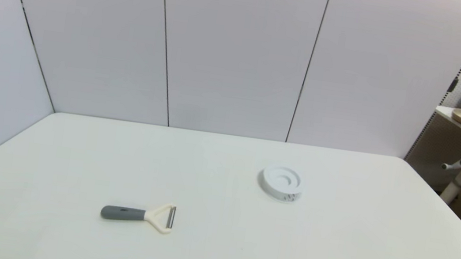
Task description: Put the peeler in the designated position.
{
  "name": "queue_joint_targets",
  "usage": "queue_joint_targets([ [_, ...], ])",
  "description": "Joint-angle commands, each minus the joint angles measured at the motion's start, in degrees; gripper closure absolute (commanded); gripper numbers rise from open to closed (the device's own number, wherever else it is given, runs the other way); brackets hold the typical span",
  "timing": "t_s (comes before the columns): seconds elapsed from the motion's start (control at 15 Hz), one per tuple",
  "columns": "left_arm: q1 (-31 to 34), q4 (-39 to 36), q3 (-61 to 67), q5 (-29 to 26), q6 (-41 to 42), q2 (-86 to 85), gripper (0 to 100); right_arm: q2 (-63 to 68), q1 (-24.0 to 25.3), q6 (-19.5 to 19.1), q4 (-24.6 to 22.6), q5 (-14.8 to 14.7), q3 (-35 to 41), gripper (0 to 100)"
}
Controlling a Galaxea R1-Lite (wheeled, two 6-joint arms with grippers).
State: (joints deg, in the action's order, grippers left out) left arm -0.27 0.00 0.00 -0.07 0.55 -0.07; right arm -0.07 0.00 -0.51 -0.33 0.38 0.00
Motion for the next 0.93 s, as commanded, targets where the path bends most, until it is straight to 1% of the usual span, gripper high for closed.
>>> queue_joint_targets([
  [0.07,0.0,0.0,0.0,0.0,0.0,0.1,0,0.0,0.0,0.0,0.0,0.0,0.0,0],
  [0.33,0.0,0.6,-0.5,-0.1,0.0,0.2,0,0.0,0.0,0.0,0.0,0.1,0.0,0],
  [0.4,0.0,1.6,-3.9,-0.6,0.3,2.3,0,0.0,0.0,0.0,0.0,0.1,0.0,0],
  [0.47,0.0,4.4,-8.8,-0.7,2.5,6.5,0,0.0,0.0,0.0,0.0,0.1,0.0,0],
  [0.53,0.0,10.2,-15.7,-0.7,6.3,12.5,0,0.0,0.0,0.0,0.0,0.0,0.0,0],
  [0.6,-0.1,16.7,-22.9,-0.6,8.2,18.7,0,0.0,0.0,0.0,0.0,0.1,0.0,0],
  [0.67,-0.2,22.9,-30.3,-0.7,9.1,24.5,0,0.0,0.0,0.0,0.0,0.0,0.0,0],
  [0.73,-0.5,27.4,-37.4,-1.0,9.5,31.6,0,0.0,0.0,0.0,0.0,0.1,0.0,0],
  [0.93,-0.8,31.0,-50.2,-1.5,14.9,49.6,0,0.0,0.0,0.0,0.0,0.1,0.0,0],
])
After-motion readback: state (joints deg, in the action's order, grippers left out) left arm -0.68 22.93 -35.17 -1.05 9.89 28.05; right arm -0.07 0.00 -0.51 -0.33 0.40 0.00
